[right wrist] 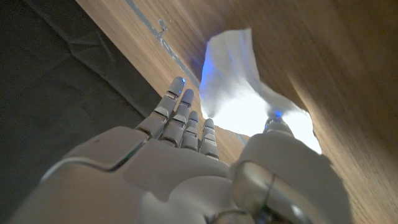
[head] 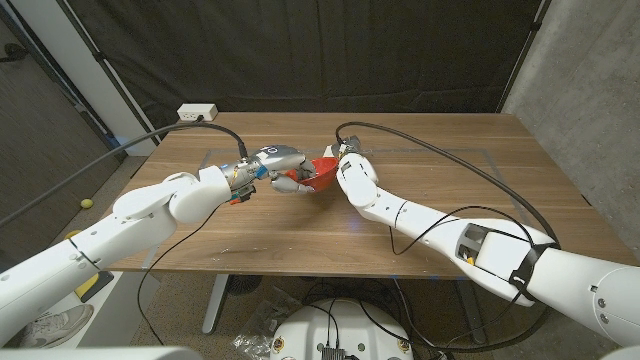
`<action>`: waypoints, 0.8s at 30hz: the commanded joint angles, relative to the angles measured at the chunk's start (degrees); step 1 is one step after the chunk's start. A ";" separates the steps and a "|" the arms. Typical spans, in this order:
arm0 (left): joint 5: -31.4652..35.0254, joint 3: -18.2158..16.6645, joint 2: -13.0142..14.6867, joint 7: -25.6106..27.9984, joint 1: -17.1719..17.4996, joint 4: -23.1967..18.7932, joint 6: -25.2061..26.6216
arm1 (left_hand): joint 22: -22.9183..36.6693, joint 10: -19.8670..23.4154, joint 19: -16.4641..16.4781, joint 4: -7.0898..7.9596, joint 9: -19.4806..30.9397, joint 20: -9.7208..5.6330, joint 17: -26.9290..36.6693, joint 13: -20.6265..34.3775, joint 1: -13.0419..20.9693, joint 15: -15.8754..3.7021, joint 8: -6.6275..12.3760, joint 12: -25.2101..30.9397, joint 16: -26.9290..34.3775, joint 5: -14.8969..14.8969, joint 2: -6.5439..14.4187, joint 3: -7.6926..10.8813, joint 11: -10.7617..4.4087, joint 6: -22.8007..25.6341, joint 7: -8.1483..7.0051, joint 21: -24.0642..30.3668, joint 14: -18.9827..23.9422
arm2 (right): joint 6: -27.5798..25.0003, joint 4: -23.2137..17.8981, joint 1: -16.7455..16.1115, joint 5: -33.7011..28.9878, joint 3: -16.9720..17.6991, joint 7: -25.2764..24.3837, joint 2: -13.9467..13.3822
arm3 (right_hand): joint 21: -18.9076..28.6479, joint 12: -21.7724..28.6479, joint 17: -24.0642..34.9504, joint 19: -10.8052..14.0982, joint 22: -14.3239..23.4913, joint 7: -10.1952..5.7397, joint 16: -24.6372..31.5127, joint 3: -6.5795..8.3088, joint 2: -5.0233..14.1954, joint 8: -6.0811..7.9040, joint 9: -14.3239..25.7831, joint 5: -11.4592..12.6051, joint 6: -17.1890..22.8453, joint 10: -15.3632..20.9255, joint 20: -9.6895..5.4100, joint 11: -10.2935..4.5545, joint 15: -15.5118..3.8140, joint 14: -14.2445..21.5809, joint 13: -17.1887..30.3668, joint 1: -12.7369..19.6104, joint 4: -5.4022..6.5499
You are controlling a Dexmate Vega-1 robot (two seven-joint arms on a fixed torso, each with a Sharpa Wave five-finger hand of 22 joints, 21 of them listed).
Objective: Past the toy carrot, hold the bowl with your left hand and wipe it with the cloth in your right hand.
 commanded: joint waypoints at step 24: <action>0.27 1.04 -0.73 -0.72 -1.53 0.74 0.14 | -0.02 0.76 -0.33 1.13 0.40 -2.78 0.98 0.47 1.67 0.20 -0.15 -0.79 -0.64 -0.05 0.55 0.31 -0.35 3.30 2.93 0.76 0.65 | 2.55 -0.70 -0.26 1.33 0.10 -3.98 -1.82 | 16.09 12.64 9.73 6.94 -0.20 -7.25 16.16 9.34 4.96 5.47 -0.16 -0.76 37.08 48.59 -5.72 -12.62 -12.10 37.73 2.86 26.46 -11.36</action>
